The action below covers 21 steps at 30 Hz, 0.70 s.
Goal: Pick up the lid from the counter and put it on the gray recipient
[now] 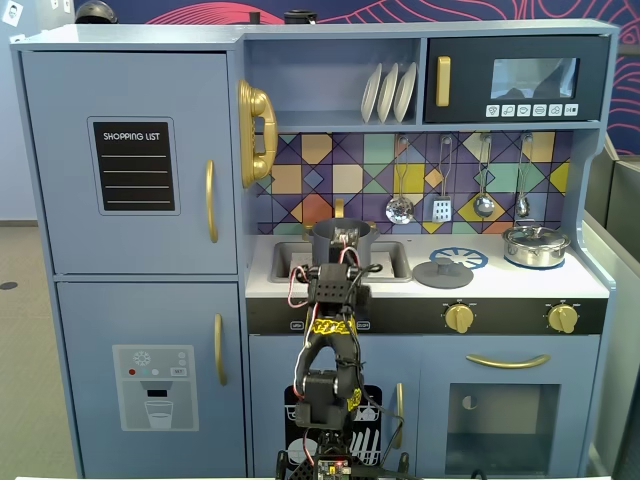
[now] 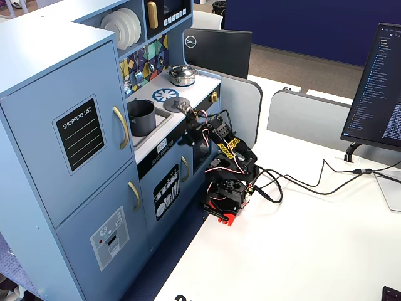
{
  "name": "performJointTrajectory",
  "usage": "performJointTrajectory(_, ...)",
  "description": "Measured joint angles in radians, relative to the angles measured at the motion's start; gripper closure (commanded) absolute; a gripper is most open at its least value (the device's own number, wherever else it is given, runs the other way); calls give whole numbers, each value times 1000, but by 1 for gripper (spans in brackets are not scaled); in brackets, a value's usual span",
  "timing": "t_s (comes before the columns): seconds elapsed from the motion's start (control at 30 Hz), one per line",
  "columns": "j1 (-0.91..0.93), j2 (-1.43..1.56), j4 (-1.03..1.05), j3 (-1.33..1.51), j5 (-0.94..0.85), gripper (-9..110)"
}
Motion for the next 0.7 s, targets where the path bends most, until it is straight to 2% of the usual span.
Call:
performJointTrajectory(0.23,206,-31,-391,44,-23,102)
performJointTrajectory(0.4,337,-28,-950,284,3,102)
performJointTrajectory(0.47,356,-28,-1106,339,3,102)
performJointTrajectory(0.7,405,-44,-1186,362,3,102)
